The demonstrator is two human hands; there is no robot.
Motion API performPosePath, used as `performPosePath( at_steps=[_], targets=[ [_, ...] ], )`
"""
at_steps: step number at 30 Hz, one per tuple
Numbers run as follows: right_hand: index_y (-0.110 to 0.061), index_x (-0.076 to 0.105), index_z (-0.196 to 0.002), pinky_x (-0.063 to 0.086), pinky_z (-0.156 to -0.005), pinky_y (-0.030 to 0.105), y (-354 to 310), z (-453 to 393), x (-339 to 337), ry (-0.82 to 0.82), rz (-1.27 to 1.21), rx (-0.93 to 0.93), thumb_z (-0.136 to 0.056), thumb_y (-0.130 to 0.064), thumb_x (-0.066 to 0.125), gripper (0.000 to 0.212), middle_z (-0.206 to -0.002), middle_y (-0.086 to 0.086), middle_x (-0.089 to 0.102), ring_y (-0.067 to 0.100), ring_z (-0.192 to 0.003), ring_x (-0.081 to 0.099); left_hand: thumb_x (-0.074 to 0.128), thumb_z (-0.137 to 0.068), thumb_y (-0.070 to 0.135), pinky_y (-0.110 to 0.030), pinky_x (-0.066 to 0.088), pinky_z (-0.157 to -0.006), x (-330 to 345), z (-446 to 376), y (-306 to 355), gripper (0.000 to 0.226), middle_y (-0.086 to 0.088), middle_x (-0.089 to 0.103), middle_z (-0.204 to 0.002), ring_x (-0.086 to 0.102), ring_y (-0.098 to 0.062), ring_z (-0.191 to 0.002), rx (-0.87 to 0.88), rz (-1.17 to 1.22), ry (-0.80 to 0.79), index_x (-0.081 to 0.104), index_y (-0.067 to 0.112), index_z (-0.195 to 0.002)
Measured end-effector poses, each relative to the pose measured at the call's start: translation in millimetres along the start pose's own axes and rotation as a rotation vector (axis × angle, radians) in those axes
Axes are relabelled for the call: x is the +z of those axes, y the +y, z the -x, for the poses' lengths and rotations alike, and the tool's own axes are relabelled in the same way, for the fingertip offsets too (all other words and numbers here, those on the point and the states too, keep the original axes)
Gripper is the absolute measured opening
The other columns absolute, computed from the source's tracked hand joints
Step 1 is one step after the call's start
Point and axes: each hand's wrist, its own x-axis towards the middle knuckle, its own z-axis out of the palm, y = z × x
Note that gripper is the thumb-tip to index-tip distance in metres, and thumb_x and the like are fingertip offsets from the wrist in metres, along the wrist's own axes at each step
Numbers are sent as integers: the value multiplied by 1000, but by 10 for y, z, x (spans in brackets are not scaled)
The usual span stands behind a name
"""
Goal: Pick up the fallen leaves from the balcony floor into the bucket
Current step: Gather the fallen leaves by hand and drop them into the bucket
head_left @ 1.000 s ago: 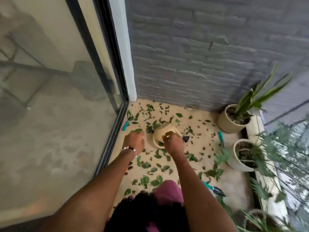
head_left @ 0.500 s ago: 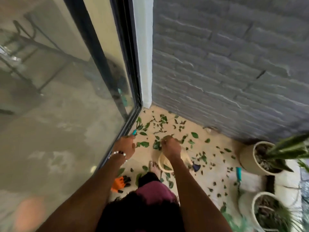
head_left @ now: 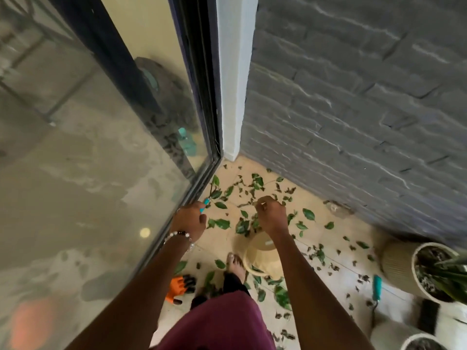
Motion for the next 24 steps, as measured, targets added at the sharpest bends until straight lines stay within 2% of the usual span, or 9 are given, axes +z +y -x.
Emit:
performPosePath(
  at_steps=[3, 7, 11, 14, 17, 19, 21, 22, 24],
  targets=[
    [-12, 67, -104, 51, -79, 33, 61, -327, 399, -40, 83, -55, -96, -22, 52, 20, -102, 11, 71, 30, -94, 65, 56, -92, 15, -37, 50, -92, 214, -370, -206, 33, -14, 69, -114, 63, -32, -106, -26, 94, 18, 62, 11, -125],
    [-14, 69, -103, 51, -80, 31, 309, -1060, 1327, -131, 183, -106, -96, -25, 50, 23, -101, 9, 72, 27, -93, 66, 61, -92, 12, -34, 51, -90, 789, -1071, -582, 29, -13, 70, -112, 66, -28, -103, -97, 237, 76, 65, 8, -121],
    [-11, 71, -105, 48, -78, 27, 673, -2169, 2337, -154, 180, -106, -98, -25, 51, 25, -105, 10, 71, 27, -95, 66, 62, -92, 11, -24, 45, -80, 1719, -1981, -1119, 26, -11, 70, -112, 65, -26, -103, -237, 405, 117, 67, 6, -117],
    [-5, 69, -108, 50, -85, 34, 977, -3066, 2995, -170, 235, -183, -98, -22, 51, 27, -109, 15, 69, 31, -100, 64, 61, -93, 14, -28, 49, -84, 2458, -2653, -1509, 23, -11, 71, -108, 65, -26, -103, -231, 448, 135, 69, 6, -114],
    [-8, 67, -111, 50, -86, 34, 1250, -3832, 3567, -137, 231, -264, -94, -24, 59, 24, -106, 16, 70, 31, -100, 65, 62, -93, 16, -30, 49, -87, 3081, -3220, -1824, 21, -12, 71, -106, 65, -27, -101, -248, 446, 150, 70, 7, -111],
    [-11, 61, -121, 49, -89, 34, 1380, -4199, 3890, -148, 306, -382, -94, -15, 56, 28, -112, 15, 66, 31, -104, 61, 64, -91, 11, -26, 47, -86, 3375, -3535, -1960, 19, -13, 71, -103, 66, -28, -100, -226, 479, 180, 71, 6, -108],
    [-15, 53, -131, 46, -93, 38, 1458, -4474, 4135, -159, 478, -592, -92, -4, 51, 41, -123, 13, 56, 31, -110, 54, 63, -90, 7, -24, 48, -86, 3573, -3801, -2043, 18, -14, 72, -100, 67, -27, -96, -175, 461, 210, 72, 7, -106],
    [-19, 48, -137, 45, -94, 38, 1483, -4574, 4219, -172, 560, -704, -91, -2, 50, 50, -130, 12, 51, 31, -113, 49, 62, -90, 6, -26, 51, -88, 3651, -3926, -2086, 18, -14, 72, -99, 68, -27, -94, -159, 463, 227, 72, 8, -106],
    [-29, 35, -147, 42, -100, 39, 1485, -4719, 4289, -219, 686, -829, -91, -4, 50, 62, -148, 9, 33, 29, -123, 38, 59, -92, 8, -39, 57, -85, 3740, -4147, -2134, 18, -13, 72, -92, 69, -27, -86, -142, 496, 263, 72, 13, -104]
  ],
)
